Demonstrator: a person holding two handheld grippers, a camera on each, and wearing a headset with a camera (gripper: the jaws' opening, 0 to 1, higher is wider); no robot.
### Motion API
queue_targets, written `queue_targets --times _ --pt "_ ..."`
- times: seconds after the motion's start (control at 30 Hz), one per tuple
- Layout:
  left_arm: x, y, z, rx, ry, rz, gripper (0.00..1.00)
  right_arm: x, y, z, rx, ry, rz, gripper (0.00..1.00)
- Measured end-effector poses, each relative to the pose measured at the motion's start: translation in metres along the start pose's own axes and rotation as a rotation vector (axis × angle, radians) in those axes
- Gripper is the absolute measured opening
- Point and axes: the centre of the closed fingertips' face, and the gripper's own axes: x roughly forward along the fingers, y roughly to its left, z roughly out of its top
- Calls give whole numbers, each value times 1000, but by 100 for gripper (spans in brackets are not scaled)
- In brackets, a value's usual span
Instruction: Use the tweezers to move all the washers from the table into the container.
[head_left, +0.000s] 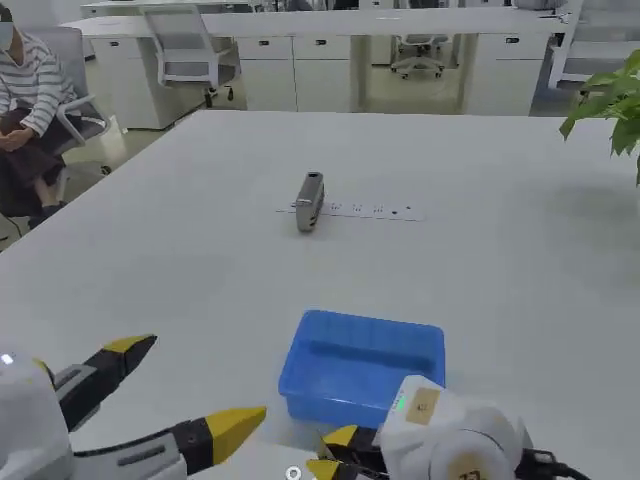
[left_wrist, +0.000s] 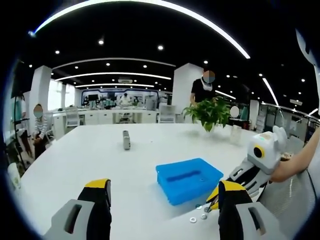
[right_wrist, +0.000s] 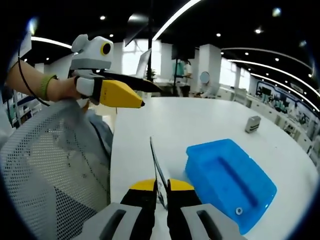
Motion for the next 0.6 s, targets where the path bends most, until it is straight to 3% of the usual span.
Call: queue_targets --times 0.17,0.3,0.37,0.6 --pt "2 -5 -4 25 29 -11 90 2 -5 -1 22 2 4 3" --pt "3 -8 -1 27 19 -35 90 -1 -11 -2 35 -3 3 3" --pt "3 -7 -2 11 19 -39 91 -2 -12 -2 93 -36 5 3" --pt "0 0 1 -30 -8 -28 91 -4 -10 -2 124 -27 16 2"
